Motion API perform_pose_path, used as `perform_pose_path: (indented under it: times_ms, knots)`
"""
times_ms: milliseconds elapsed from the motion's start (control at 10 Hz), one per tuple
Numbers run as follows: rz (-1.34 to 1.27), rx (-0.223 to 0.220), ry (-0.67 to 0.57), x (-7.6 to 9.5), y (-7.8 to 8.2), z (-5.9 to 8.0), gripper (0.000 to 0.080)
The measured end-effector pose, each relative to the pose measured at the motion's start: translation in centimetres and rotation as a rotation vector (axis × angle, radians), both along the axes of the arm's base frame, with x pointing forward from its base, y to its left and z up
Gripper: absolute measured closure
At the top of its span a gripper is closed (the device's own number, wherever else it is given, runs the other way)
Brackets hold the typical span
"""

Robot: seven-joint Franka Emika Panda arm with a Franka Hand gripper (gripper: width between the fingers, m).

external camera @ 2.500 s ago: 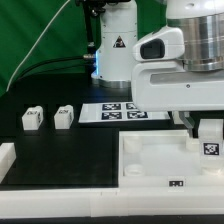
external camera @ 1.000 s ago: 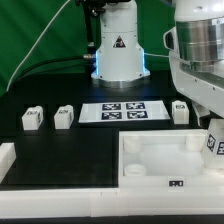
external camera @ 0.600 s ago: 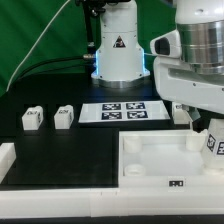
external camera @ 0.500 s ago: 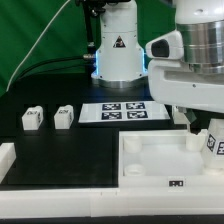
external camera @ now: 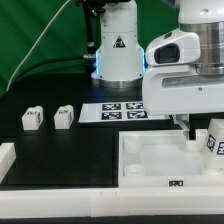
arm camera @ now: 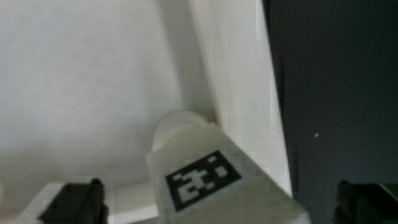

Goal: Assemble one leg

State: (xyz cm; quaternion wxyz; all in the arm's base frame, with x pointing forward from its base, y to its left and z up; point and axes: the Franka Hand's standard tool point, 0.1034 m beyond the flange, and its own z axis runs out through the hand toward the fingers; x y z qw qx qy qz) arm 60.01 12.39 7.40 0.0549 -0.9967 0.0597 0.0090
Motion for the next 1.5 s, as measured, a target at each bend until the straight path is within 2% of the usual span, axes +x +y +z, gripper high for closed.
perform_pose_path:
  times_ms: [200, 600, 700, 800, 900, 1400, 1500]
  knots:
    - [0.147, -0.005, -0.017, 0.03, -0.17, 0.00, 0.0151]
    - [0.137, -0.005, -0.015, 0.00, -0.17, -0.05, 0.0163]
    - [0.137, -0.005, -0.015, 0.00, -0.17, -0.05, 0.0356]
    - [0.137, -0.007, -0.015, 0.01, -0.29, -0.06, 0.0356]
    - [0.133, -0.009, -0.014, 0.04, -0.61, -0.11, 0.0501]
    - [0.071, -0.007, -0.008, 0.07, -0.85, -0.19, 0.0503]
    - [-0.022, 0.000, 0.000, 0.16, -1.14, -0.20, 0.0503]
